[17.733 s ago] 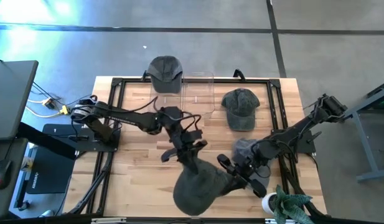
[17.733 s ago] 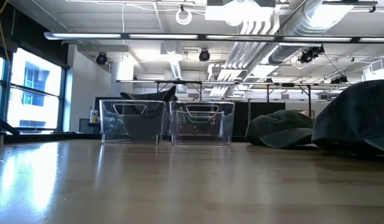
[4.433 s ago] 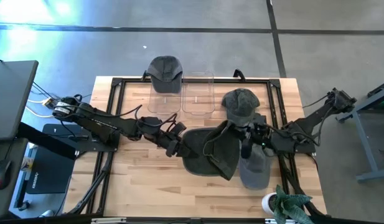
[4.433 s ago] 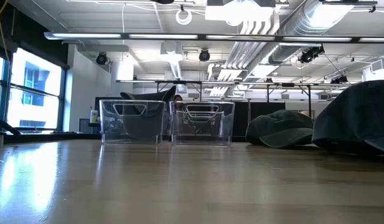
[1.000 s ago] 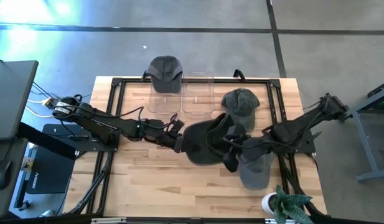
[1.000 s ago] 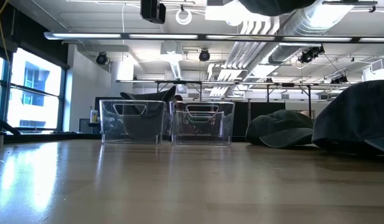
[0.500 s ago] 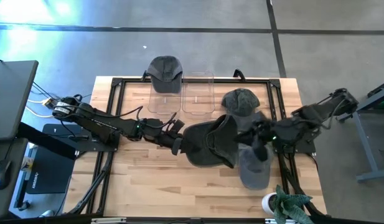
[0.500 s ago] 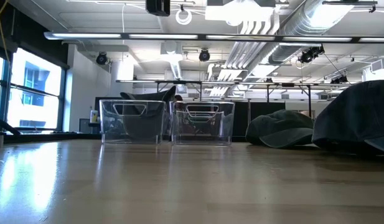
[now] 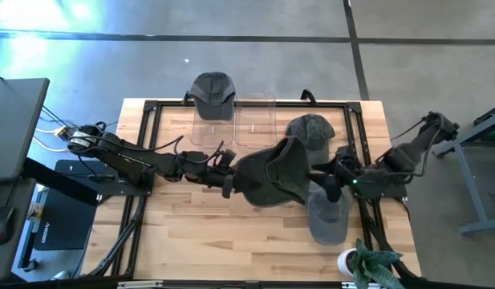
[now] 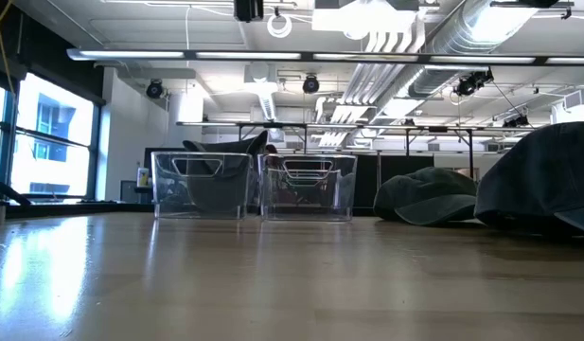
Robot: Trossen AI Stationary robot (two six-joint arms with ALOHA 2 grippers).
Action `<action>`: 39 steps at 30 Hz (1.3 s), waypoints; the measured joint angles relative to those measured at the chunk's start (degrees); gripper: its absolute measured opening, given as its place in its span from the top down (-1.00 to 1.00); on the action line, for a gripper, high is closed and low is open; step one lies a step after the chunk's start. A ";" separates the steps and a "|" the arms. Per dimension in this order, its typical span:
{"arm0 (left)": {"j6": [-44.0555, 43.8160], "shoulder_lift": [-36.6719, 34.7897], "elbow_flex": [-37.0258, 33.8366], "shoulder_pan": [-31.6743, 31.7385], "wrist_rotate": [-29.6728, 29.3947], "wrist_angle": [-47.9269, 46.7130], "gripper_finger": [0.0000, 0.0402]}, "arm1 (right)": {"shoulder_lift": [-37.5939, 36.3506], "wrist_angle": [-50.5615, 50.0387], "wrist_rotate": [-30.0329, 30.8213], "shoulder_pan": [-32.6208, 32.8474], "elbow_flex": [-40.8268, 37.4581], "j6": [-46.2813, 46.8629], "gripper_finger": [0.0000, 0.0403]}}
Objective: Pick & Place hat
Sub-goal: Put the bottom black cap into the right transparent bin
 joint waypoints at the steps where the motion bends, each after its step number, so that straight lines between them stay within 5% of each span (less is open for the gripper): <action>1: 0.20 0.00 0.00 0.00 0.08 0.72 1.00 | -0.48 3.97 1.33 -0.24 -2.01 -1.31 -0.17; 8: 0.37 0.00 0.02 0.00 2.25 3.43 1.00 | -5.44 30.82 0.88 -5.01 -15.56 -12.41 0.01; 14: 0.37 0.00 0.02 -0.02 3.82 3.49 1.00 | -9.52 48.75 -8.20 -9.48 -21.04 -21.20 0.31; 21: 0.14 0.00 0.00 -0.02 3.93 3.46 1.00 | -8.61 45.68 -16.04 -12.47 -18.52 -24.55 0.89; 31: 0.42 0.02 0.01 -0.02 3.22 3.25 0.95 | -7.07 21.97 -11.93 -12.55 -7.79 -23.46 0.90; 39: 1.68 0.02 0.00 0.00 4.52 2.19 0.37 | -1.01 2.65 -9.16 -14.94 6.52 -27.37 0.90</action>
